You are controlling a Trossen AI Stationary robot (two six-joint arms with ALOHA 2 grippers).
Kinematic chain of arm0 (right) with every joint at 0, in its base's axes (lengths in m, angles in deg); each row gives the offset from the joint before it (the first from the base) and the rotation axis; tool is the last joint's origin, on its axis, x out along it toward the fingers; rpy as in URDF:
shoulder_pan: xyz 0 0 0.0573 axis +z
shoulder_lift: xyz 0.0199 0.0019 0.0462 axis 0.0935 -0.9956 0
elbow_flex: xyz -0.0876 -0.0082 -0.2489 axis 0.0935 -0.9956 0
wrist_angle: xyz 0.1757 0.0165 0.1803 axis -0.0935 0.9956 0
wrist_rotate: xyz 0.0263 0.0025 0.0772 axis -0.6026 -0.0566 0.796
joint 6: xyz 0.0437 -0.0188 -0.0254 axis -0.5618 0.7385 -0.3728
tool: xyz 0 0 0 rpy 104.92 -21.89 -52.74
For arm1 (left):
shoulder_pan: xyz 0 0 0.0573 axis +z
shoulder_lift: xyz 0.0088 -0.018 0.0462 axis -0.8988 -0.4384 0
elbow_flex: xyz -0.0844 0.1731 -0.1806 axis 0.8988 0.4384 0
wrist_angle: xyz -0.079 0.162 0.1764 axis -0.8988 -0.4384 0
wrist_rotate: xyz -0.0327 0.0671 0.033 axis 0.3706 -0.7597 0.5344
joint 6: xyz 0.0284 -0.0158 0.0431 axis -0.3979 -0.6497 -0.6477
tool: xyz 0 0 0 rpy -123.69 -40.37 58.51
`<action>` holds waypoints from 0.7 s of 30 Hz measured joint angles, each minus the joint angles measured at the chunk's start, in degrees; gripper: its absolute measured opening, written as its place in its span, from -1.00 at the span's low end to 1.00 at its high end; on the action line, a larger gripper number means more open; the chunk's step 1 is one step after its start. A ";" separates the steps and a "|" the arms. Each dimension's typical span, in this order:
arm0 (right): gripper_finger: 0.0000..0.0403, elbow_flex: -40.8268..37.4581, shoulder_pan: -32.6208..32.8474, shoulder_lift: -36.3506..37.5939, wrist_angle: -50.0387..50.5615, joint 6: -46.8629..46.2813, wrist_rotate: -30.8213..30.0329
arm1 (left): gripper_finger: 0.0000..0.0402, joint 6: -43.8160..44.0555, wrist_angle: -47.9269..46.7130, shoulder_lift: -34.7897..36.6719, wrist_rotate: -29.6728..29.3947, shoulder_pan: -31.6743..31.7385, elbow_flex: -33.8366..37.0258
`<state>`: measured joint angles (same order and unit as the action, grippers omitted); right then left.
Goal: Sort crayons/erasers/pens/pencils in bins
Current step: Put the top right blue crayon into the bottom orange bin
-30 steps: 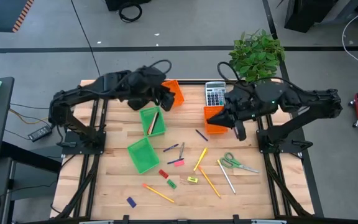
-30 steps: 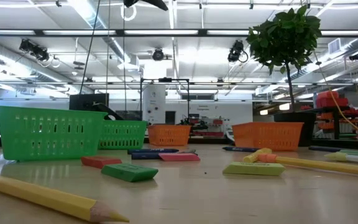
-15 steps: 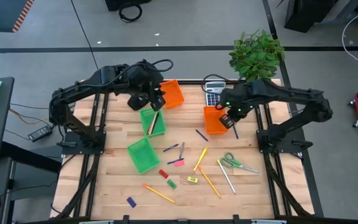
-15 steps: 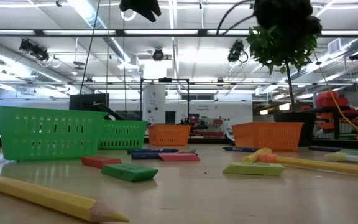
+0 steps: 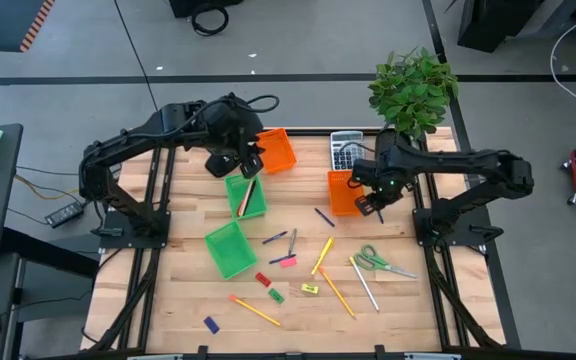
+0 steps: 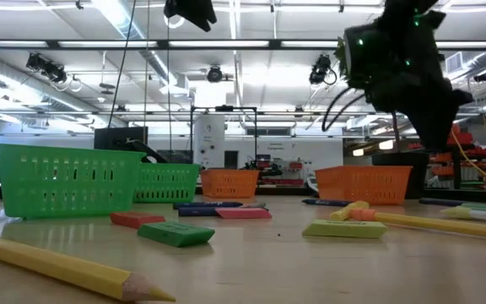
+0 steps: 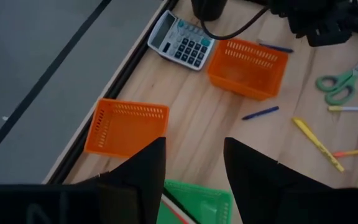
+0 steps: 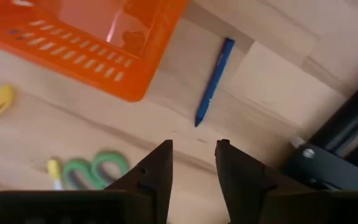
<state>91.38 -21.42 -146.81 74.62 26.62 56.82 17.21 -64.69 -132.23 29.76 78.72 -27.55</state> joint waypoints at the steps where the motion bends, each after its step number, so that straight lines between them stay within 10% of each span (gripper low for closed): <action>1: -0.37 -1.41 0.00 0.00 -1.47 0.00 0.00 | -0.16 -0.01 -0.51 0.00 0.00 0.00 0.01; 21: -0.41 -20.27 -3.43 0.04 -22.30 -2.18 -0.28 | -0.18 2.00 -4.45 0.00 -0.01 1.25 0.02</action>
<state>71.12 -24.85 -146.77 52.32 24.44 56.54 19.21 -69.15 -132.23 29.75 79.96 -27.53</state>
